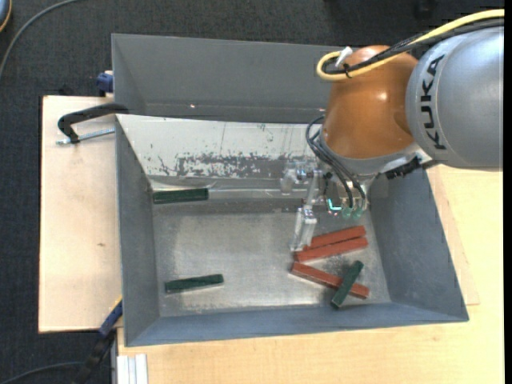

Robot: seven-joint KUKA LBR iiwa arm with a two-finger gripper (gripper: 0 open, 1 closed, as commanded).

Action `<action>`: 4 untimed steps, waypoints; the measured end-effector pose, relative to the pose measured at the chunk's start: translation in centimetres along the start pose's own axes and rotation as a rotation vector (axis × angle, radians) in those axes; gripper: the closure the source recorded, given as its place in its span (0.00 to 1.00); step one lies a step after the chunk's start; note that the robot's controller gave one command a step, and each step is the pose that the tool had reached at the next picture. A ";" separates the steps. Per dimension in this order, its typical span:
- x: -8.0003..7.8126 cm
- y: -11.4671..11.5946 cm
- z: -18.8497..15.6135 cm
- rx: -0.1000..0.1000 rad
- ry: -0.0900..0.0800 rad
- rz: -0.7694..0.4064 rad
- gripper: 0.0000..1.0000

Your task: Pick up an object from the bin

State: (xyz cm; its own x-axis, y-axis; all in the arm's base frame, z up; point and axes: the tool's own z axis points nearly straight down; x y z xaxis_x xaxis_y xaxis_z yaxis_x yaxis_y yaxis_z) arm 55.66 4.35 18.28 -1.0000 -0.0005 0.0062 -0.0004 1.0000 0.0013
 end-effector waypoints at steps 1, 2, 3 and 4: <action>-0.1 -2.9 -10.2 0.004 -0.018 -0.362 0.00; -1.3 -6.4 4.7 0.001 -0.002 -0.689 0.00; -0.3 -7.5 11.4 -0.001 -0.001 -0.667 0.00; -0.5 -7.5 10.9 0.002 -0.009 -0.667 1.00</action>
Offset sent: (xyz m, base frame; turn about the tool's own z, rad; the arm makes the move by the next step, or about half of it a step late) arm -0.0001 -0.0294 0.0986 -0.3639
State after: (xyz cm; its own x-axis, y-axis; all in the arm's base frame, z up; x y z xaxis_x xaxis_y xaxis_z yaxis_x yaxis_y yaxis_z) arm 56.12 -3.11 7.34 -0.7854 -0.6190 -0.0036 -0.6190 0.7854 -0.0004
